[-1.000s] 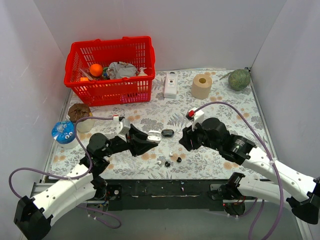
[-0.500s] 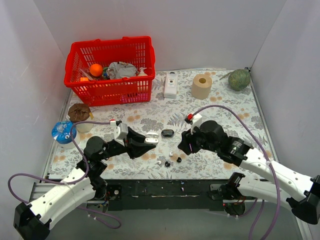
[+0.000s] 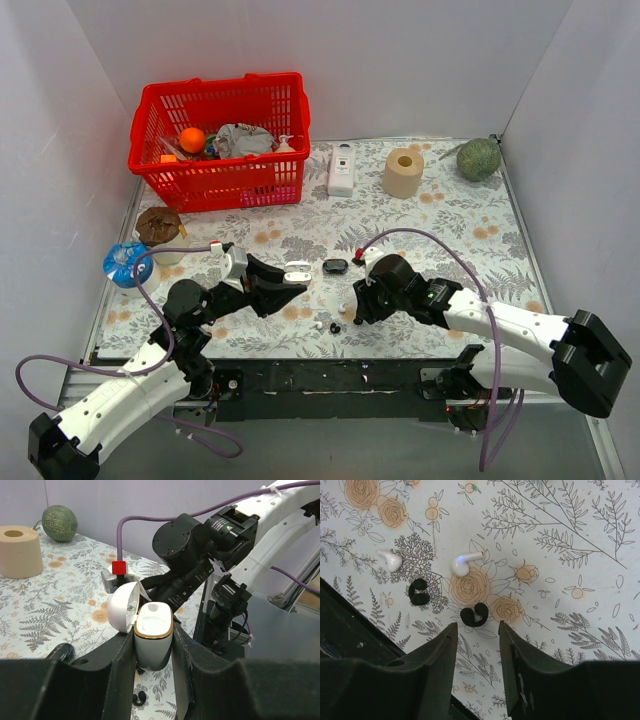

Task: Insert the wireless bluetooth earbuds into the charging case
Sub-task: Pick up the earbud from the center of the board.

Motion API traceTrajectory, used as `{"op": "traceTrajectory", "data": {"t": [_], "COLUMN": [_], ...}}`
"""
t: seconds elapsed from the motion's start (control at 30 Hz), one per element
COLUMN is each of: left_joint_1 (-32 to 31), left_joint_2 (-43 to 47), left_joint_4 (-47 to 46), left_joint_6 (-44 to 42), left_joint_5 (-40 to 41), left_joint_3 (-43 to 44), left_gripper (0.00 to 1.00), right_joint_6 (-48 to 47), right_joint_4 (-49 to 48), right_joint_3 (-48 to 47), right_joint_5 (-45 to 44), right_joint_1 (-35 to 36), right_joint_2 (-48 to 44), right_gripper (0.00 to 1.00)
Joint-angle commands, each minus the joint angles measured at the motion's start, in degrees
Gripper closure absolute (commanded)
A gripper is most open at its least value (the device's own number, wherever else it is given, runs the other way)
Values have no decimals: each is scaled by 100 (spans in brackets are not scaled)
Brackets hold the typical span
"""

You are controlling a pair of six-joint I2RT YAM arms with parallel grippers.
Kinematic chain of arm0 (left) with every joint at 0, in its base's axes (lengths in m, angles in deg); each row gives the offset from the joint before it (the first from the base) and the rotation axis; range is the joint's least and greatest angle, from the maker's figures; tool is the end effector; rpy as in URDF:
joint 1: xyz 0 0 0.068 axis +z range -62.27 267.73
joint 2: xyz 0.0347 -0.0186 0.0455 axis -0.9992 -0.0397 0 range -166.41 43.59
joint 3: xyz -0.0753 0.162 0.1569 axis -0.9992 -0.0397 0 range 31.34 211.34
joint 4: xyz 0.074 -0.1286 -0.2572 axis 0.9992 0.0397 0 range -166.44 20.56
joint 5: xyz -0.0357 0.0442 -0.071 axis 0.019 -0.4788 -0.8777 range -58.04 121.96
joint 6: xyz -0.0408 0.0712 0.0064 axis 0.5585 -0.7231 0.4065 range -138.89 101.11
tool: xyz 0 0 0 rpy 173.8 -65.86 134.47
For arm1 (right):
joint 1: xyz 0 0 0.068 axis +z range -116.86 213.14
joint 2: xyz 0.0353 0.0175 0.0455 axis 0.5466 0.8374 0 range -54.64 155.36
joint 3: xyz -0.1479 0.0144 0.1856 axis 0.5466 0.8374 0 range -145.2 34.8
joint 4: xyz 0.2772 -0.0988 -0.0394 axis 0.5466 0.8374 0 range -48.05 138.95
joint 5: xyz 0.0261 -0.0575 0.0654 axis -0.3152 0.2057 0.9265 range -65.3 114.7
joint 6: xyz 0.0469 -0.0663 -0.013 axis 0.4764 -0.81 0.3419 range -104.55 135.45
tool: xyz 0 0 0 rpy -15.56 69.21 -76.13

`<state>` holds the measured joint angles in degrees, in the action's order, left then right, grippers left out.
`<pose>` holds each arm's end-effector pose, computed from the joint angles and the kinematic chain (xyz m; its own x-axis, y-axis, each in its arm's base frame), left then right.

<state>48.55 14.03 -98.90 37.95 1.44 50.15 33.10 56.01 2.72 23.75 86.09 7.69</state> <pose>0.1659 -0.1821 0.2596 -0.6922 -0.3663 -0.6219 0.6402 0.0862 -0.7633 0.1773 0.2331 0.1230 -0.6408 -0.3458 -0.6854 -0.6261 0.7521 0.2058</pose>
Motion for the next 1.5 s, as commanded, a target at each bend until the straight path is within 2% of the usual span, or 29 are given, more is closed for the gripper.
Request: {"op": "traceTrajectory", "data": {"t": [0.0, 0.07, 0.17, 0.27, 0.37, 0.43, 0.77, 0.9, 0.93, 0.97, 1.0, 1.07, 1.1, 1.13, 1.17, 1.27, 1.47], "left_joint_1": [-20, -20, -20, -20, -20, -20, -20, -20, -20, -20, -28, -20, -20, -20, -20, -20, -20], "left_joint_2": [47, 47, 82, 152, 275, 337, 399, 416, 407, 416, 416, 407, 399, 399, 399, 399, 363], "left_joint_4": [13, -13, -57, -66, -22, 39, 128, 119, 128, 136, 128, 128, 136, 128, 136, 154, 189], "left_joint_6": [73, 125, 170, 178, 187, 178, 187, 178, 178, 178, 170, 161, 170, 170, 170, 170, 143], "left_joint_5": [178, 196, 239, 284, 319, 345, 363, 372, 389, 398, 398, 416, 424, 433, 424, 459, 468], "left_joint_3": [-18, -26, -61, -114, -149, -149, -132, -114, -114, -105, -114, -114, -123, -123, -123, -123, -105], "left_gripper": [100, 100, 100, 100, 100, 100, 100, 100, 100, 100, 100, 100, 100, 100, 100, 100, 100], "right_joint_6": [-209, -236, -218, -78, 168, 309, 661, 661, 661, 635, 582, 503, 459, 433, 424, 380, 301], "right_joint_4": [-571, -755, -870, -1037, -1353, -1581, -1908, -1838, -1741, -1662, -1453, -1407, -1154, -1047, -959, -783, -703], "right_joint_3": [-369, -370, -439, -519, -502, -501, -519, -528, -545, -589, -615, -660, -677, -695, -721, -686, -563], "right_joint_5": [51, 332, 350, 437, 596, 596, 421, 122, -235, -395, -536, -844, -941, -1073, -1109, -1258, -1118], "right_joint_1": [40, 136, 469, 768, 1076, 1208, 1350, 1350, 1350, 1332, 1323, 1271, 1244, 1209, 1105, 920, 542], "right_joint_2": [359, 394, 438, 578, 832, 1018, 1774, 1590, 1520, 1398, 1353, 1230, 1203, 1186, 1194, 1203, 1361], "right_gripper": [59, 63, 72, 77, 86, 98, 99, 99, 99, 97, 85, 76, 76, 78, 85, 99, 99]}}
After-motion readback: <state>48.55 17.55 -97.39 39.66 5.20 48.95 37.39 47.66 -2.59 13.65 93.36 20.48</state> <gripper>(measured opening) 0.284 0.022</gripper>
